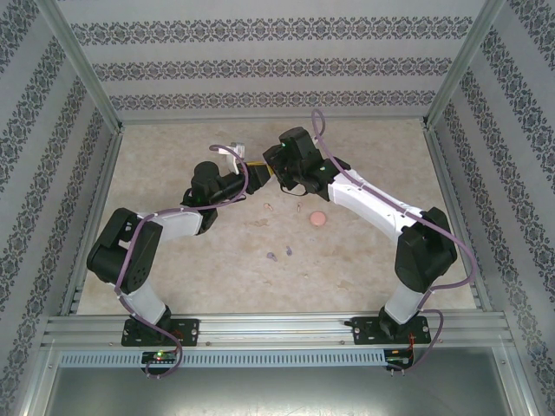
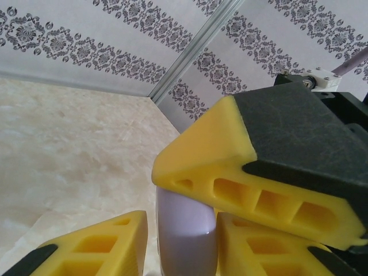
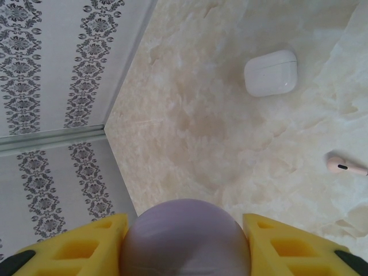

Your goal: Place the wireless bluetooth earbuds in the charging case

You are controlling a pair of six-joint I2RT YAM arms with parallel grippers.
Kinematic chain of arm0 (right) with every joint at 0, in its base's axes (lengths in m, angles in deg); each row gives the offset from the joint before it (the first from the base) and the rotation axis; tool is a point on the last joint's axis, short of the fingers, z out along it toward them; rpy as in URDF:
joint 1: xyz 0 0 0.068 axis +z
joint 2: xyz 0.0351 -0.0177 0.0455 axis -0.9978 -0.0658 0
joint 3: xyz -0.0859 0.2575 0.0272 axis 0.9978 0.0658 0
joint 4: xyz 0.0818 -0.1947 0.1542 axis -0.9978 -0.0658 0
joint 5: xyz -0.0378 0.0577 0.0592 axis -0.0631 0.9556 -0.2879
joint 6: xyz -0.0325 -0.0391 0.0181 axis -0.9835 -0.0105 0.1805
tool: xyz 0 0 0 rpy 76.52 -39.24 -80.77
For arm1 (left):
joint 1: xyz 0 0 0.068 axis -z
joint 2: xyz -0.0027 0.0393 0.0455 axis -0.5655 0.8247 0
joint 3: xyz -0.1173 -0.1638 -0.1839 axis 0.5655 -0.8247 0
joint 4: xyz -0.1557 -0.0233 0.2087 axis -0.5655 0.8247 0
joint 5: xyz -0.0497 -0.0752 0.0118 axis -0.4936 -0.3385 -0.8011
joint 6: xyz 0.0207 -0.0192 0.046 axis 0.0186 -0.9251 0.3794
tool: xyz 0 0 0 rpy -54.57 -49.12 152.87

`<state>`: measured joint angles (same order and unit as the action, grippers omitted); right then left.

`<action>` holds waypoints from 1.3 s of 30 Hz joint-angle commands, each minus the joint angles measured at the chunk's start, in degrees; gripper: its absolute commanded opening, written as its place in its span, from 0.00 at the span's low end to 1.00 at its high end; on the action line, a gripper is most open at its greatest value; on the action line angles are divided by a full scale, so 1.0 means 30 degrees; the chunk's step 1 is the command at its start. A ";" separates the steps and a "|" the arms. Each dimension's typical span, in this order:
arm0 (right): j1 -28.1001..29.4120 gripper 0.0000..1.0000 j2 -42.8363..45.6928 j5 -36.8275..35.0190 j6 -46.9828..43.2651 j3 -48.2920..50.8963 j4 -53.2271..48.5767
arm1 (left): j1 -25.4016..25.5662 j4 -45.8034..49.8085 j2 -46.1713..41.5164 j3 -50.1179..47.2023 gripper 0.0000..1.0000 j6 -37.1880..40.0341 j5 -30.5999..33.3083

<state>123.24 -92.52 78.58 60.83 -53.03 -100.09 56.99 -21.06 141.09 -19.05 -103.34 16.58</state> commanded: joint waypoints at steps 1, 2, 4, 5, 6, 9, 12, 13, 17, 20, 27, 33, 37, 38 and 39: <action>0.0160 0.39 -0.0194 -0.0219 0.0149 0.0143 0.0311 | 0.0223 -0.1337 0.0158 0.0431 0.35 -0.0092 -0.0316; 0.0144 0.40 -0.0178 -0.0217 0.0162 0.0171 0.0327 | 0.0238 -0.1337 0.0155 0.0389 0.35 -0.0064 -0.0327; 0.0146 0.39 -0.0176 -0.0264 0.0177 0.0187 0.0366 | 0.0238 -0.1388 0.0181 0.0352 0.35 -0.0065 -0.0411; 0.0143 0.39 -0.0177 -0.0283 0.0181 0.0200 0.0381 | 0.0243 -0.1367 0.0155 0.0278 0.35 -0.0094 -0.0434; 0.0135 0.39 -0.0179 -0.0287 0.0181 0.0173 0.0398 | 0.0248 -0.1389 0.0168 0.0242 0.36 -0.0097 -0.0445; 0.0127 0.39 -0.0234 -0.0281 0.0185 0.0172 0.0420 | 0.0263 -0.1495 0.0136 0.0043 0.40 -0.0137 -0.0448; 0.0142 0.39 -0.0237 -0.0266 0.0208 0.0171 0.0428 | 0.0250 -0.1548 0.0066 -0.0110 0.39 -0.0147 -0.0434; 0.0128 0.39 -0.0236 -0.0312 0.0210 0.0201 0.0436 | 0.0252 -0.1538 0.0072 -0.0155 0.39 -0.0140 -0.0422; 0.0128 0.39 -0.0236 -0.0283 0.0210 0.0260 0.0486 | 0.0271 -0.1543 0.0036 -0.0228 0.36 -0.0120 -0.0357; 0.0113 0.39 -0.0208 -0.0327 0.0210 0.0297 0.0499 | 0.0251 -0.1541 0.0012 -0.0226 0.35 -0.0128 -0.0416; 0.0054 0.39 -0.0148 -0.0334 0.0269 0.0462 0.0635 | 0.0250 -0.1571 0.0014 -0.0341 0.31 -0.0196 -0.0701; 0.0053 0.39 -0.0207 -0.0238 0.0356 0.0553 0.0786 | 0.0305 -0.1542 0.0058 -0.0318 0.20 -0.0215 -0.0752; 0.0023 0.39 -0.0177 -0.0202 0.0357 0.0612 0.0962 | 0.0358 -0.1534 0.0094 -0.0257 0.12 -0.0212 -0.0776; 0.0025 0.39 -0.0177 -0.0152 0.0386 0.0656 0.1077 | 0.0366 -0.1500 0.0109 -0.0232 0.07 -0.0211 -0.0794; 0.0021 0.39 -0.0163 -0.0086 0.0384 0.0670 0.1192 | 0.0393 -0.1429 0.0124 -0.0192 0.02 -0.0199 -0.0796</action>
<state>123.22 -92.52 78.45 61.13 -52.14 -98.84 56.99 -22.05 141.11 -19.77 -103.67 16.38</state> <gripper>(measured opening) 0.471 0.208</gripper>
